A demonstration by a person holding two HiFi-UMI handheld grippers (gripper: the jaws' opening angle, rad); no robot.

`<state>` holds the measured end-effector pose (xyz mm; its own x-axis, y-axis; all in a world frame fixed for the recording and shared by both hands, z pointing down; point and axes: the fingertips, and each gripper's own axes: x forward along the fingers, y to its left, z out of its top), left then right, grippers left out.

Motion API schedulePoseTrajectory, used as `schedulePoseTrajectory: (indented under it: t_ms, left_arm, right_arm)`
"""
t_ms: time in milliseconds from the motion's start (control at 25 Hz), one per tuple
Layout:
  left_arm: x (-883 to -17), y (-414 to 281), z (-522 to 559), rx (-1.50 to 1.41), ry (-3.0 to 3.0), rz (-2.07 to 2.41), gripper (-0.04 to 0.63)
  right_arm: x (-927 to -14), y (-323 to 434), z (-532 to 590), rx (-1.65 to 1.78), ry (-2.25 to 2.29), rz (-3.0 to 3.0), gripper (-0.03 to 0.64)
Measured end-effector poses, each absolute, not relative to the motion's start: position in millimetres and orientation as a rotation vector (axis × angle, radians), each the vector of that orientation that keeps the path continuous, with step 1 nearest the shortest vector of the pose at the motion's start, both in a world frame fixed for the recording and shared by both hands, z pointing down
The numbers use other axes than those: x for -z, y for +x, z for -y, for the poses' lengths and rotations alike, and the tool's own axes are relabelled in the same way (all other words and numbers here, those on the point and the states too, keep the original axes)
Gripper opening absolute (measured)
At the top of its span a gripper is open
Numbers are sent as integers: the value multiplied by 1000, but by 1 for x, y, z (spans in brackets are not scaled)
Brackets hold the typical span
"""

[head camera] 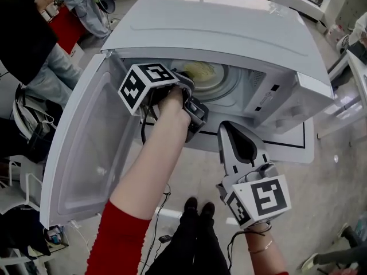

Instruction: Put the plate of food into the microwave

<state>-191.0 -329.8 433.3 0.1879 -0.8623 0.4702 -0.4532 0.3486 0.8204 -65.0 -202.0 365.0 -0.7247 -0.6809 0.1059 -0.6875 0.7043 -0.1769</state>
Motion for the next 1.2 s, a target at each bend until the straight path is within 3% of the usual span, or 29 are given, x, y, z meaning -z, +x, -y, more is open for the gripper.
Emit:
schedulePoseTrajectory:
  t_ms: [600, 1200]
  left_arm:
    - [-436, -193, 337, -26, 1528, 1689, 118]
    - [-435, -195, 337, -233, 1644, 1747, 175]
  right_arm:
    - [-361, -62, 209, -318, 1148, 2870, 15]
    - [-363, -63, 211, -314, 1131, 2867, 15]
